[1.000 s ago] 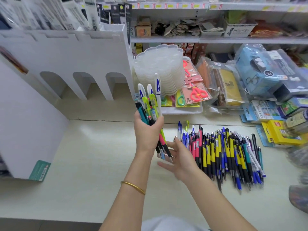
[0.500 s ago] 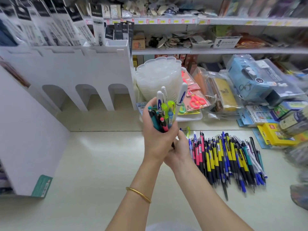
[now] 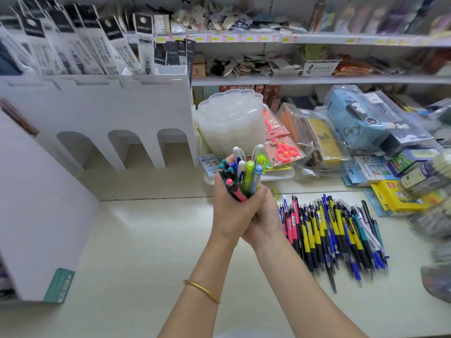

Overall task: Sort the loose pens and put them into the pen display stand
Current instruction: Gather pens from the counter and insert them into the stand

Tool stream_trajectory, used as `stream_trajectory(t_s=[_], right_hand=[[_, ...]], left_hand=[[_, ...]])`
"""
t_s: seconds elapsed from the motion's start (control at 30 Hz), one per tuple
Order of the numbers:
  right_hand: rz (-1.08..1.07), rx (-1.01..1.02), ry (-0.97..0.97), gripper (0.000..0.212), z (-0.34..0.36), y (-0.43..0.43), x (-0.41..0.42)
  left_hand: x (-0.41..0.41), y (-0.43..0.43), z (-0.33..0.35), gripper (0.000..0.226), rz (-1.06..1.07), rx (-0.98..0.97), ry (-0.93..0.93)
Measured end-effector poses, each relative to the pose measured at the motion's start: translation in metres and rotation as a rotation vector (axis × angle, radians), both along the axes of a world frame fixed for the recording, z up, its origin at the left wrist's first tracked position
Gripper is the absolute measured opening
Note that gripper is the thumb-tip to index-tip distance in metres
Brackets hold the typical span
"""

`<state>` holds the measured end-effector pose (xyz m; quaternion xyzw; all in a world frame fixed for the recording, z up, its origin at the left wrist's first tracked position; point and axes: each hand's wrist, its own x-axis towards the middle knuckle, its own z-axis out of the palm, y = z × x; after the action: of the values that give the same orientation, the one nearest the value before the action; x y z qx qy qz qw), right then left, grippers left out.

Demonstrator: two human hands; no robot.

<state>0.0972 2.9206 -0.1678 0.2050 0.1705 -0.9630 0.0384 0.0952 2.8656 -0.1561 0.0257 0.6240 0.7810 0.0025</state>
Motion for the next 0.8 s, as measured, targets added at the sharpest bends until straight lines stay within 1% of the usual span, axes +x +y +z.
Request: stream_trajectory(t_s=[0.07,0.17,0.23,0.3,0.37,0.43,0.5,0.53,0.57,0.63,0.73,0.8], right_hand=[[-0.011,-0.004,0.010,0.041,0.005,-0.003,0.002],[-0.021,-0.029,-0.003,0.046,0.013,-0.007,0.007],[-0.002,-0.014,-0.026,0.042,0.013,-0.007,0.009],[0.036,0.046,-0.074,0.036,0.013,-0.007,0.014],[0.079,0.182,-0.129,0.040,0.011,-0.006,0.022],[0.091,0.399,-0.171,0.047,0.010,-0.002,0.032],[0.030,0.612,-0.179,0.041,0.014,0.003,0.040],[-0.017,0.702,-0.159,0.034,0.019,0.005,0.043],[-0.053,0.780,-0.125,0.028,0.026,0.007,0.046],[-0.063,0.915,-0.021,0.022,0.039,0.006,0.053],[0.054,1.062,0.100,0.021,0.055,-0.004,0.068],[0.123,1.086,0.133,0.024,0.060,-0.015,0.082]], left_hand=[[0.000,-0.001,-0.001,0.052,0.002,-0.020,-0.011],[0.003,0.000,0.000,0.053,-0.004,-0.019,-0.022],[0.005,0.001,-0.001,0.052,-0.006,0.012,-0.050],[0.005,0.000,-0.002,0.043,-0.003,0.051,-0.091],[0.004,-0.008,0.002,0.031,-0.036,0.039,-0.116],[0.005,-0.021,0.003,0.018,-0.138,0.024,-0.134],[0.009,-0.033,0.005,0.026,-0.266,0.037,-0.159],[0.011,-0.039,0.005,0.028,-0.327,0.033,-0.167],[0.016,-0.044,0.006,0.026,-0.384,0.032,-0.180],[0.029,-0.053,0.007,0.018,-0.483,0.071,-0.233],[0.051,-0.069,0.011,0.022,-0.578,0.131,-0.287],[0.064,-0.085,0.013,0.016,-0.629,0.159,-0.271]])
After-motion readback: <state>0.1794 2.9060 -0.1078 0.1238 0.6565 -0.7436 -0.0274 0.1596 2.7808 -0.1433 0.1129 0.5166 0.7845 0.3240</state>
